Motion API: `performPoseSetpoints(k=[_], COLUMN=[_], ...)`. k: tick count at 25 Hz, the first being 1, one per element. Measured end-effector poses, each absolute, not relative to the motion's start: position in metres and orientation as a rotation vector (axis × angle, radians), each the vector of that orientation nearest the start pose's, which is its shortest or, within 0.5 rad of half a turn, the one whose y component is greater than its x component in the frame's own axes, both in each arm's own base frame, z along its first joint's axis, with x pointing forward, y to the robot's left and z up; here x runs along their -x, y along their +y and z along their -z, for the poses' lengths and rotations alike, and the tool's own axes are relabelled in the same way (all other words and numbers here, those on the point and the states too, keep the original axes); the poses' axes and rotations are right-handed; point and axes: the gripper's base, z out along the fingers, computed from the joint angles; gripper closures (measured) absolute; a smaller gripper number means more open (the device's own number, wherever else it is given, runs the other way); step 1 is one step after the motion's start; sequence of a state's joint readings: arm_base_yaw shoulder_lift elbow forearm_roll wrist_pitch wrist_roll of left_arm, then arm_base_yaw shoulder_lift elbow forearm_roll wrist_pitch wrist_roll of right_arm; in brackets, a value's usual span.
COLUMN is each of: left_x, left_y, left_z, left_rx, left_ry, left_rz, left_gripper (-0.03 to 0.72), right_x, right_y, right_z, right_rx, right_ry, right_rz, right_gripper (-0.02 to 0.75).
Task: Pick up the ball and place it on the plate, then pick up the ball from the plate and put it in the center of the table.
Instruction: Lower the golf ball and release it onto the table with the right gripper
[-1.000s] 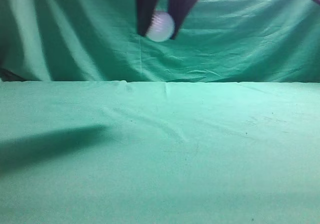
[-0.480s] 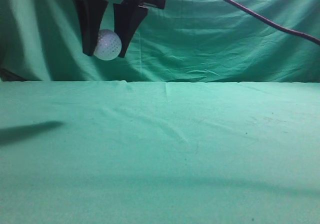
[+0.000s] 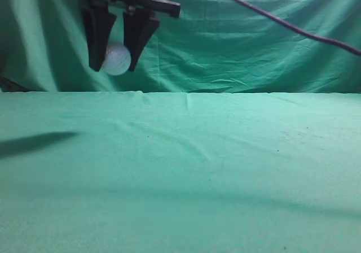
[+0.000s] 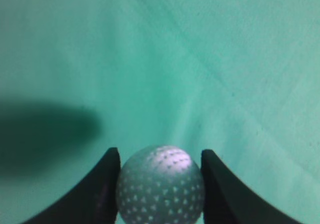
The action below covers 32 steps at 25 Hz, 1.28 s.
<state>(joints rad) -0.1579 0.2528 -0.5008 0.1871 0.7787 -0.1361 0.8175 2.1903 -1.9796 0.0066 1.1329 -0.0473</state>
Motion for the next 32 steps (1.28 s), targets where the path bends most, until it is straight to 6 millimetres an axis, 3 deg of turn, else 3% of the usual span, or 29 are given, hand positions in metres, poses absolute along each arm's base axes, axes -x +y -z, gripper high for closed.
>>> performPoseSetpoints(k=[5, 16, 18, 20, 23, 24, 27, 32], left_x=[-0.049, -0.049, -0.049, -0.049, -0.049, -0.049, -0.049, -0.049], left_y=[0.003, 0.003, 0.003, 0.003, 0.003, 0.003, 0.003, 0.003], left_z=[-0.296, -0.296, -0.296, -0.296, -0.296, -0.296, -0.296, -0.296], left_rx=[-0.068, -0.068, -0.068, -0.068, -0.068, -0.068, -0.068, -0.068], left_ry=[2.003, 2.003, 2.003, 2.003, 2.003, 2.003, 2.003, 2.003], left_rz=[-0.013, -0.013, -0.013, -0.013, -0.013, -0.013, -0.011, -0.010], left_gripper=[0.688, 0.688, 0.688, 0.688, 0.688, 0.688, 0.688, 0.688], right_x=[-0.335, -0.341, -0.341, -0.341, -0.341, -0.341, -0.341, -0.336], right_y=[0.355, 0.358, 0.358, 0.359, 0.359, 0.359, 0.359, 0.353], right_z=[-0.199, -0.176, -0.176, -0.176, -0.176, -0.176, -0.176, -0.208], right_rx=[1.211, 1.224, 1.225, 1.224, 1.224, 1.224, 1.224, 1.209], right_ry=[2.589, 2.584, 2.583, 2.581, 2.581, 2.581, 2.581, 2.556], right_rz=[-0.135, -0.104, -0.101, -0.102, -0.102, -0.102, -0.102, -0.116], right_gripper=[0.412, 0.412, 0.412, 0.361, 0.365, 0.279, 0.168, 0.158])
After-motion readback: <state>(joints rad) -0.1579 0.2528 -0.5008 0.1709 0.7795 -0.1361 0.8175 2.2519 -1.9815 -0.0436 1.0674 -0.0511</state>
